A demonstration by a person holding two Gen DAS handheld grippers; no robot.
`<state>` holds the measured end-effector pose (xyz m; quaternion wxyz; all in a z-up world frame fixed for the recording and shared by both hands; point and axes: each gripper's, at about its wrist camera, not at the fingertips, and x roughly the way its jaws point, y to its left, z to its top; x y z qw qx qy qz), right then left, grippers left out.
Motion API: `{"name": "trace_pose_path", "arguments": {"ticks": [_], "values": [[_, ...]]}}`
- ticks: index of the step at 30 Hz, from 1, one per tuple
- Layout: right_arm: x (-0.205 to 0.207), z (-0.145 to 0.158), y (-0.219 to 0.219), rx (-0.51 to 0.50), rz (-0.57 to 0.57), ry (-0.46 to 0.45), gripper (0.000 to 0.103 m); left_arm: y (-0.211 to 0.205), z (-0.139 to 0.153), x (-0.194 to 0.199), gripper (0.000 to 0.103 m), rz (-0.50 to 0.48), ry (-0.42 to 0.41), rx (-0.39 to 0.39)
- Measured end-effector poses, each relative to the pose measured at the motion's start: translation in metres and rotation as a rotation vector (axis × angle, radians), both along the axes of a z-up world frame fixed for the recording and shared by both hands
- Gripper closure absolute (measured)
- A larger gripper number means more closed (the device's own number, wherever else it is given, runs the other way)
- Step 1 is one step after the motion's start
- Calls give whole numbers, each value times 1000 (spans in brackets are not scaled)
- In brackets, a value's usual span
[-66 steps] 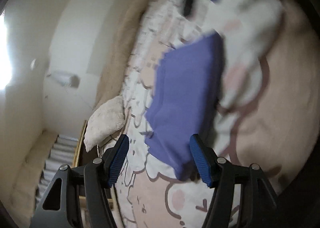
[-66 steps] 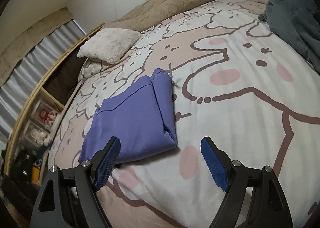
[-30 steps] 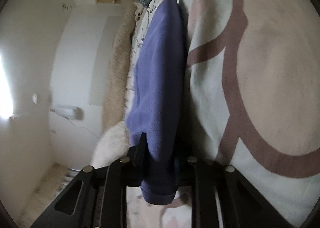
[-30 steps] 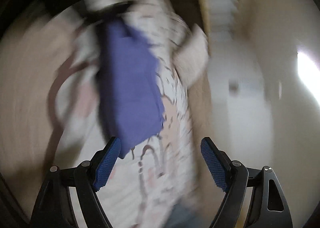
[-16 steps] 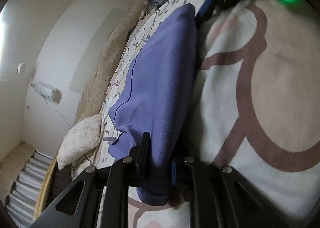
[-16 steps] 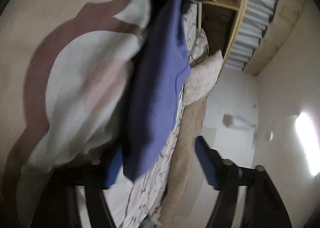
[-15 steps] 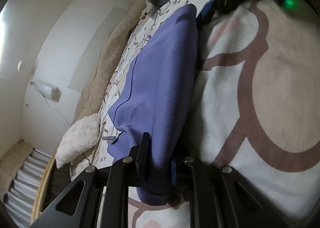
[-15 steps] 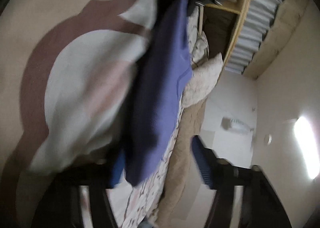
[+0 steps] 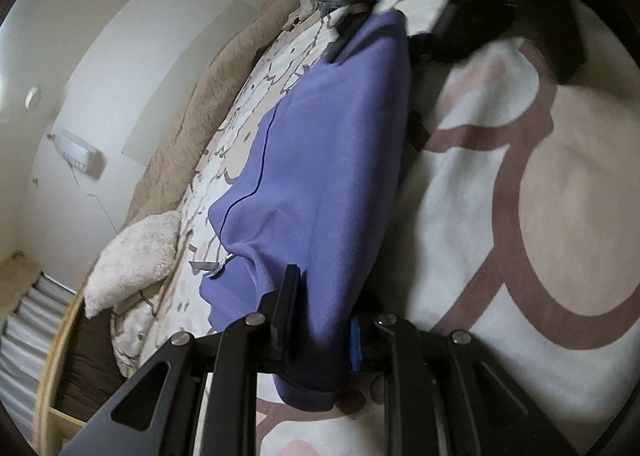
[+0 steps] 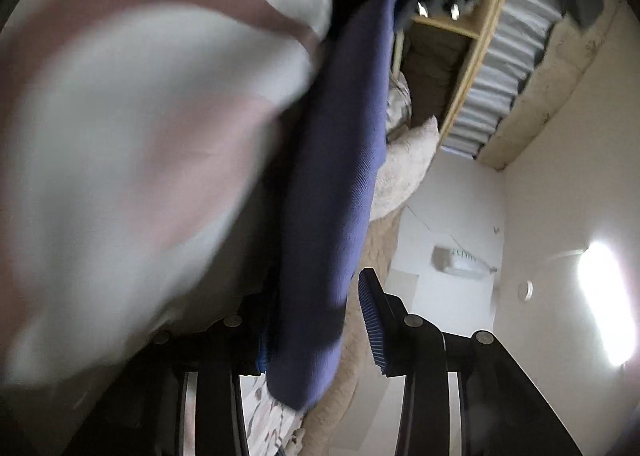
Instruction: Fold clothes
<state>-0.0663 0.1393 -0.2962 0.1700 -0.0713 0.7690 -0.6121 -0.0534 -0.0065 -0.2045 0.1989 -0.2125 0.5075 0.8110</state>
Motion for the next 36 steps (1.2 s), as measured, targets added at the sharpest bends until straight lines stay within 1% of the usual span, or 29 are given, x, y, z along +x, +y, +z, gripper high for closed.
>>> {"name": "trace_pose_path", "arguments": {"ticks": [1, 2, 3, 4, 5, 6, 8, 12, 14, 19, 21, 23, 25, 26, 27, 29, 31, 32, 33, 34, 35, 36], "values": [[-5, 1, -3, -10, -12, -9, 66, 1, -2, 3, 82, 4, 10, -12], [-10, 2, -6, -19, -23, -18, 74, 2, -4, 5, 83, 8, 19, -23], [-11, 3, -8, -14, -27, -29, 80, 2, -2, 6, 84, 20, 24, -22], [-10, 4, -8, -6, -25, -32, 84, 1, 2, 6, 87, 37, 27, -15], [-8, 8, -9, -7, -23, -39, 86, 0, 5, 5, 88, 54, 30, -8], [-5, 17, -10, -21, -26, -66, 86, -2, 10, 4, 89, 72, 25, 6], [1, 37, -15, -65, -43, -116, 88, -9, 25, 3, 90, 115, 1, 55], [10, 101, -40, -190, -115, -281, 90, -35, 67, 4, 91, 210, -69, 200], [13, 139, -57, -261, -142, -376, 90, -57, 97, 6, 91, 263, -91, 281], [-3, 201, -129, -343, -129, -451, 91, -118, 160, 3, 91, 384, -130, 415], [-10, 226, -158, -376, -124, -481, 91, -146, 180, -7, 91, 435, -113, 436], [-17, 250, -186, -409, -118, -511, 91, -175, 197, -23, 91, 486, -82, 439], [-24, 274, -216, -443, -112, -532, 91, -202, 213, -48, 91, 535, -32, 419], [-34, 280, -234, -461, -105, -487, 91, -216, 221, -61, 91, 559, -6, 408], [-44, 287, -253, -480, -98, -441, 91, -229, 230, -72, 91, 576, 39, 393], [-64, 299, -290, -518, -83, -349, 91, -253, 249, -94, 91, 596, 162, 358], [-82, 306, -322, -573, -64, -240, 91, -273, 256, -113, 90, 588, 335, 256], [-92, 299, -342, -577, -46, -176, 91, -280, 254, -119, 90, 575, 402, 194], [-102, 292, -362, -580, -28, -113, 91, -287, 245, -126, 90, 561, 451, 124], [-111, 284, -380, -581, -12, -57, 91, -298, 228, -137, 88, 552, 483, 28], [-116, 268, -390, -570, -7, -48, 91, -309, 206, -147, 87, 545, 482, -60], [-123, 244, -402, -551, -9, -58, 91, -318, 184, -155, 87, 540, 468, -139]]}}
